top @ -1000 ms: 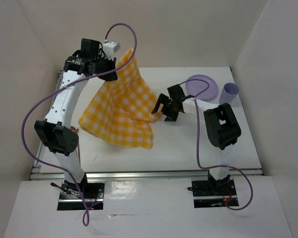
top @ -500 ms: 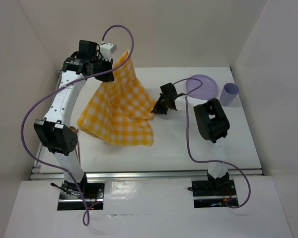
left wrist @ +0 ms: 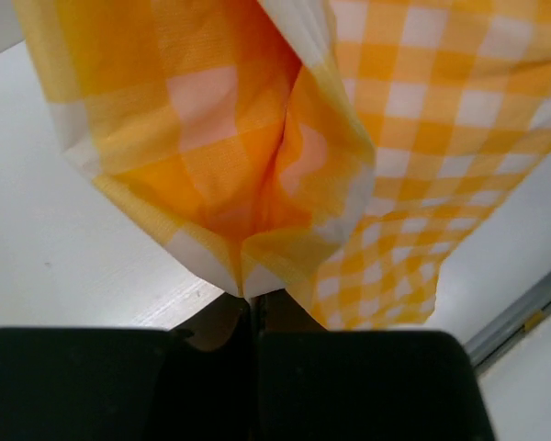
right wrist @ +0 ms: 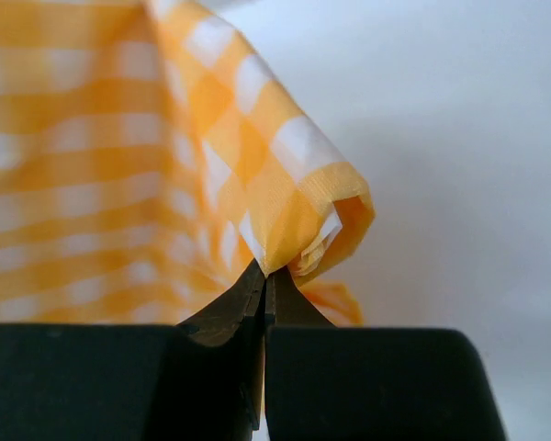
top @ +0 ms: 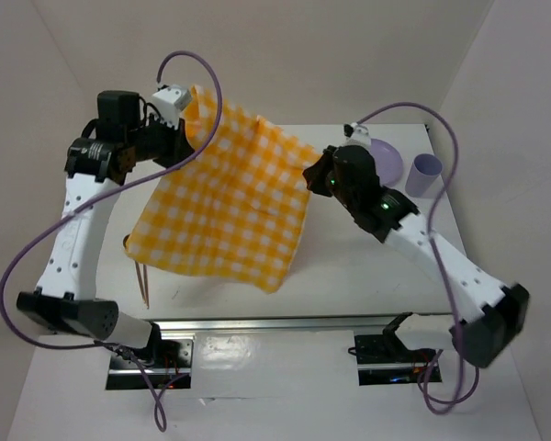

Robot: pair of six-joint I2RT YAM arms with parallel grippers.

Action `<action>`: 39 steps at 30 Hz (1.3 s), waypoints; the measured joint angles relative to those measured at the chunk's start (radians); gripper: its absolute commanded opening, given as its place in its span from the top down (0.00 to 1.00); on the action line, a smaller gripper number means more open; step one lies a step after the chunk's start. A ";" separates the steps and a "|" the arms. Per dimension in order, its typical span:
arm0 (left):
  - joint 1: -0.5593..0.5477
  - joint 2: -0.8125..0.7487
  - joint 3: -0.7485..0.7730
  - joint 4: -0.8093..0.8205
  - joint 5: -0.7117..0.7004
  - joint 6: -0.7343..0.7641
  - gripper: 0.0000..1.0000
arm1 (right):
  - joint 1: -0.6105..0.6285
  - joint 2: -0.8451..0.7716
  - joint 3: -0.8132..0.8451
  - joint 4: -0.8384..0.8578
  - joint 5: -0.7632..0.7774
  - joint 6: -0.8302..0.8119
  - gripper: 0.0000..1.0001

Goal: Set the dinner table for one person

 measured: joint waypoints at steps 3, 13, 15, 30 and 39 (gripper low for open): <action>0.000 -0.142 -0.108 0.017 0.047 0.003 1.00 | 0.092 -0.208 -0.004 -0.032 0.058 -0.029 1.00; -0.012 -0.406 -0.265 0.068 0.166 -0.041 1.00 | 0.135 -0.453 0.034 -0.242 0.087 -0.133 1.00; -0.016 -0.425 -0.325 0.089 0.164 -0.083 1.00 | 0.135 -0.451 0.063 -0.272 0.102 -0.152 1.00; 0.001 0.029 -0.538 0.356 -0.063 -0.264 1.00 | -0.074 0.209 0.157 -0.127 0.070 -0.287 1.00; 0.071 0.510 -0.293 0.408 -0.084 -0.273 1.00 | -0.214 0.765 0.594 -0.142 -0.046 -0.345 0.27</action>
